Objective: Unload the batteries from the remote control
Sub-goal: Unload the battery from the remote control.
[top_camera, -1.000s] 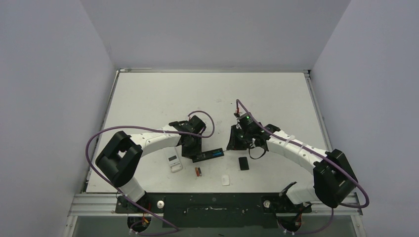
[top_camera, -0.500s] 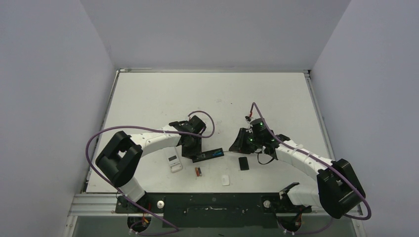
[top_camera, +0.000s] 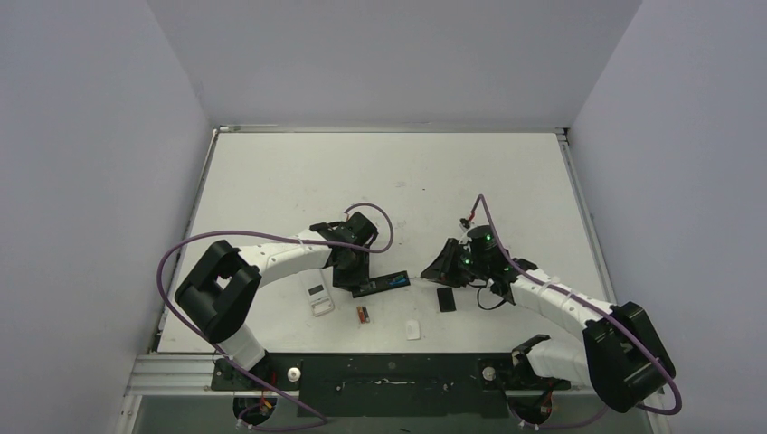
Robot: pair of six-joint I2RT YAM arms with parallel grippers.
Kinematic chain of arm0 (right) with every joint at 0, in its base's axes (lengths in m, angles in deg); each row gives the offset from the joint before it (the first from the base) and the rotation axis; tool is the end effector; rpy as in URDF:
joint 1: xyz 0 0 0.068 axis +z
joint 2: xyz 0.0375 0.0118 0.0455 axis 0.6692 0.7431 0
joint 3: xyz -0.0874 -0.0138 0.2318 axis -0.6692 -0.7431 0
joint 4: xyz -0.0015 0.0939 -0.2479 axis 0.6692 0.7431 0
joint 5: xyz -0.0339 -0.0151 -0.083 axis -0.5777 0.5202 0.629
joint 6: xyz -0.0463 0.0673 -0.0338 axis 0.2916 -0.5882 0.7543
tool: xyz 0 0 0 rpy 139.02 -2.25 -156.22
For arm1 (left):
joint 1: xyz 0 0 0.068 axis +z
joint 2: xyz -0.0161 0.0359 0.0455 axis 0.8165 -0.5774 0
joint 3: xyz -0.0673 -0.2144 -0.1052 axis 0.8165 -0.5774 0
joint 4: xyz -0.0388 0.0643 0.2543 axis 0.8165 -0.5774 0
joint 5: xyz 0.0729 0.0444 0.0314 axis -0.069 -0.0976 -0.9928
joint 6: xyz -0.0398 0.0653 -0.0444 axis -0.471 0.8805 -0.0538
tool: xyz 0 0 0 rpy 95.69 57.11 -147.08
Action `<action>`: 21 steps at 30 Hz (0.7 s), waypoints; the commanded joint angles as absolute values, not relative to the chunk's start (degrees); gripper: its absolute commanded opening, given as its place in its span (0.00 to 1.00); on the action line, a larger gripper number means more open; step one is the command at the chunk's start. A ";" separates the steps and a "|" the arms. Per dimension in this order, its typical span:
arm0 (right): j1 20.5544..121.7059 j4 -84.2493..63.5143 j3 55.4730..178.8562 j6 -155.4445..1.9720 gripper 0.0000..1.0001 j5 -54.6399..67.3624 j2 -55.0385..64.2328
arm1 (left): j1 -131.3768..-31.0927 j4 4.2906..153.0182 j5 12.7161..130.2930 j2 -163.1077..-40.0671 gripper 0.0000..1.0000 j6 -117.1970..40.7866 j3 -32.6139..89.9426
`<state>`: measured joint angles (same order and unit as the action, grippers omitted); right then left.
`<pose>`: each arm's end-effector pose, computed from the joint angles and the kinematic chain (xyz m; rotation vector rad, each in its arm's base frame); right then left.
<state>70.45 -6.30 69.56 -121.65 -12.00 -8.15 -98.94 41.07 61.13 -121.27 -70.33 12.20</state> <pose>0.2147 0.1555 0.1176 0.2792 2.5803 1.1459 0.2253 -0.2152 0.0921 0.0056 2.9171 -0.2304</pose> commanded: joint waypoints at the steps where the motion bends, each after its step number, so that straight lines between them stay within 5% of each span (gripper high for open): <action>1: 69.82 -16.44 67.80 -126.70 0.05 -13.72 -9.16 | -100.88 46.93 57.45 -127.84 0.38 -70.22 8.86; 21: 64.72 -22.58 65.81 -133.03 0.05 -19.55 -14.05 | -100.97 46.67 57.21 -127.87 0.38 -70.13 9.05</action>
<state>67.08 -10.17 65.61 -128.88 -15.38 -10.40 -99.23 40.98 60.85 -121.29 -69.83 12.37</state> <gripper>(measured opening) 0.175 0.384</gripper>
